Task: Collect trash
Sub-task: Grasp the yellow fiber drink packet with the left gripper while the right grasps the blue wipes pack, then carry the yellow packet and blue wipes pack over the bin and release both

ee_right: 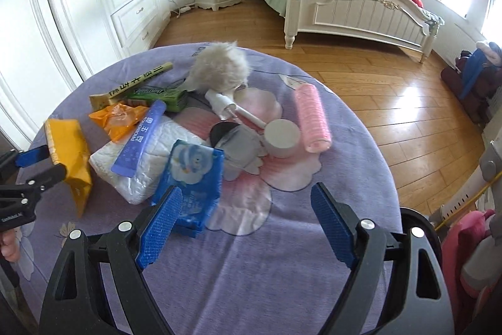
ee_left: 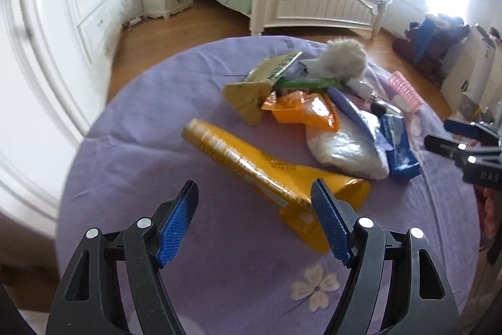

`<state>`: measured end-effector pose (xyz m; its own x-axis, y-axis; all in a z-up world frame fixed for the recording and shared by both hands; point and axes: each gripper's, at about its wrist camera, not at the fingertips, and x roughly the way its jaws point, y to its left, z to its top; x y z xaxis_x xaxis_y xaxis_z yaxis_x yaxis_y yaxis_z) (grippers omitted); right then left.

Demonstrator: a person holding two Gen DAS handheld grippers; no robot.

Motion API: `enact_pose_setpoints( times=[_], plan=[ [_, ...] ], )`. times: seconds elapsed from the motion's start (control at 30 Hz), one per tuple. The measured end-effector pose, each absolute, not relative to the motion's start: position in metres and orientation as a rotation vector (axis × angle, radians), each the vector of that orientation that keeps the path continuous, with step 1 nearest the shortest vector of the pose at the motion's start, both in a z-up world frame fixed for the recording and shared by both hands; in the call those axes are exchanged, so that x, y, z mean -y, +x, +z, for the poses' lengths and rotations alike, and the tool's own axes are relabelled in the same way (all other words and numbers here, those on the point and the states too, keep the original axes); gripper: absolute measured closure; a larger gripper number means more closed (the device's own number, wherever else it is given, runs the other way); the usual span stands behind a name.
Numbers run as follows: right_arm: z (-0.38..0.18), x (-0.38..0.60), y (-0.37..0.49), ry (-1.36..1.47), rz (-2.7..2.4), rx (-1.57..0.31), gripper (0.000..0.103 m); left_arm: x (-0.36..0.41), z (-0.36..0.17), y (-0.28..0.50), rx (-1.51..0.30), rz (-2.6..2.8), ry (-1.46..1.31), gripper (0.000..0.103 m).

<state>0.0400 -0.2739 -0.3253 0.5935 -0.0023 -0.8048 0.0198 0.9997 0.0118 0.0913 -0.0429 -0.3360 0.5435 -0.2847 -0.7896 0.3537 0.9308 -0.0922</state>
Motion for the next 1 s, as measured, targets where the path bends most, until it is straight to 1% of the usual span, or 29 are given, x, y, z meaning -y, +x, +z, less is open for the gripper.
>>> enact_pose_setpoints(
  times=[0.03, 0.07, 0.1, 0.13, 0.2, 0.23, 0.33, 0.53, 0.63, 0.7, 0.73, 0.77, 0.83, 0.87, 0.93, 1.0],
  plan=[
    [-0.326, 0.272, 0.04, 0.017, -0.015, -0.938, 0.02, 0.045, -0.34, 0.094, -0.925, -0.4, 0.067, 0.052],
    [-0.326, 0.271, 0.041, 0.016, -0.017, -0.941, 0.02, 0.047, -0.342, 0.098, -0.935, -0.438, 0.043, 0.062],
    [-0.327, 0.27, 0.042, 0.012, -0.021, -0.945, 0.021, 0.053, -0.344, 0.099, -0.946, -0.461, 0.028, 0.077],
    [-0.327, 0.27, 0.041, 0.01, -0.024, -0.949, 0.024, 0.058, -0.346, 0.103, -0.955, -0.481, 0.022, 0.087],
    [-0.328, 0.27, 0.041, 0.01, -0.021, -0.957, 0.029, 0.069, -0.344, 0.102, -0.942, -0.491, 0.082, 0.089],
    [-0.328, 0.27, 0.04, 0.011, -0.021, -0.959, 0.033, 0.073, -0.343, 0.1, -0.936, -0.498, 0.098, 0.09],
    [-0.329, 0.272, 0.04, 0.028, -0.018, -0.969, 0.038, 0.077, -0.337, 0.092, -0.905, -0.517, 0.11, 0.092],
    [-0.335, 0.261, 0.048, 0.071, 0.031, -0.983, 0.038, 0.072, -0.313, 0.079, -0.848, -0.513, 0.11, 0.092],
    [-0.347, 0.253, 0.058, 0.093, 0.062, -1.008, 0.038, 0.065, -0.305, 0.073, -0.838, -0.517, 0.11, 0.092],
    [-0.355, 0.252, 0.062, 0.124, 0.105, -1.03, 0.069, 0.065, -0.301, 0.069, -0.832, -0.52, 0.117, 0.092],
    [-0.353, 0.251, 0.06, 0.124, 0.095, -1.015, 0.075, 0.066, -0.3, 0.068, -0.832, -0.521, 0.12, 0.092],
    [-0.35, 0.251, 0.057, 0.11, 0.092, -1.002, 0.084, 0.063, -0.299, 0.066, -0.833, -0.523, 0.122, 0.092],
    [-0.337, 0.254, 0.049, 0.12, 0.1, -0.969, 0.092, 0.064, -0.297, 0.062, -0.827, -0.527, 0.133, 0.092],
    [-0.331, 0.254, 0.044, 0.105, 0.092, -0.956, 0.095, 0.065, -0.296, 0.06, -0.824, -0.529, 0.139, 0.092],
    [-0.323, 0.258, 0.034, 0.095, 0.087, -0.942, 0.097, 0.072, -0.292, 0.055, -0.815, -0.544, 0.146, 0.092],
    [-0.319, 0.261, 0.027, 0.097, 0.087, -0.935, 0.097, 0.077, -0.29, 0.052, -0.807, -0.555, 0.151, 0.092]
  ],
)
